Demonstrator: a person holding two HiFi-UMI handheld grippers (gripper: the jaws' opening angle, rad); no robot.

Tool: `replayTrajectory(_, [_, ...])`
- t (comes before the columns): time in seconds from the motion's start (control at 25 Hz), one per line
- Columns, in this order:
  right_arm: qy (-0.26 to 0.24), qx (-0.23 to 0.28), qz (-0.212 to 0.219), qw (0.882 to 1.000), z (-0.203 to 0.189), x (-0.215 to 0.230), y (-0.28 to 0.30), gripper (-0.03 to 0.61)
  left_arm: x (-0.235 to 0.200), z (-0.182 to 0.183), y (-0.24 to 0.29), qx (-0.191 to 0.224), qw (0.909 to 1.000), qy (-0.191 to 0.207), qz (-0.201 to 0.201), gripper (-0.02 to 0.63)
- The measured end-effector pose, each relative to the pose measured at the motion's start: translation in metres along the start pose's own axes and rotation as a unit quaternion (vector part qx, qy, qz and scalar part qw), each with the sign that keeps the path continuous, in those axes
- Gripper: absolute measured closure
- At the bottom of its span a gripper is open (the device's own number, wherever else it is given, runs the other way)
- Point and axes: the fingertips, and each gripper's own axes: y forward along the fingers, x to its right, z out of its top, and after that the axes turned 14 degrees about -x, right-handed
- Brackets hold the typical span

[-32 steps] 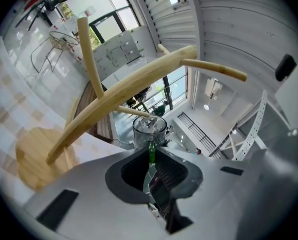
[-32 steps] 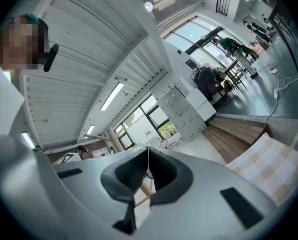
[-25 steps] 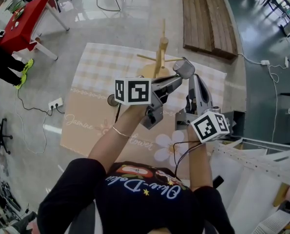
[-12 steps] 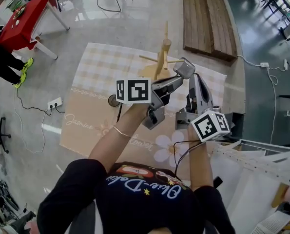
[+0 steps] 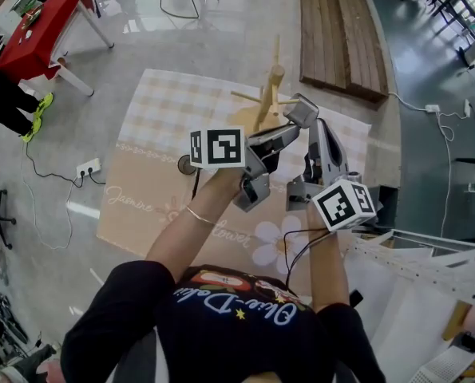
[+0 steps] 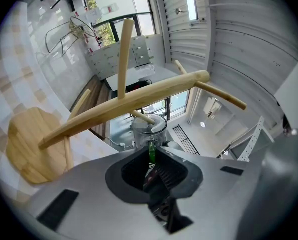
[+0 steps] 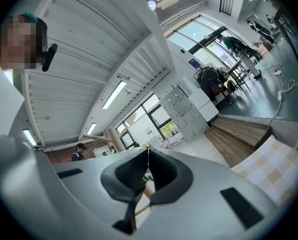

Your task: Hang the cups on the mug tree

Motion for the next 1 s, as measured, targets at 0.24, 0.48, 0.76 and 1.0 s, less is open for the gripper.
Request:
replayTrajectory(0.24, [-0.003, -0.002, 0.003, 1.000, 0.001, -0.004, 0.003, 0.568, 0.000, 0.002, -0.003, 0.009, 0.9999, -0.009, -0.009, 0.568])
replayTrajectory(0.48, [-0.009, -0.005, 0.001, 1.000, 0.000, -0.006, 0.007, 0.568, -0.001, 0.004, -0.006, 0.014, 0.9997, -0.014, -0.013, 0.568])
replayTrajectory(0.76, [-0.016, -0.010, -0.004, 1.000, 0.002, -0.009, 0.010, 0.568, -0.001, 0.006, -0.008, 0.020, 0.9994, -0.020, -0.019, 0.568])
replayTrajectory(1.0, [-0.014, -0.010, 0.001, 1.000, 0.002, -0.013, 0.012, 0.568, 0.000, 0.007, -0.011, 0.025, 0.9991, -0.024, -0.026, 0.568])
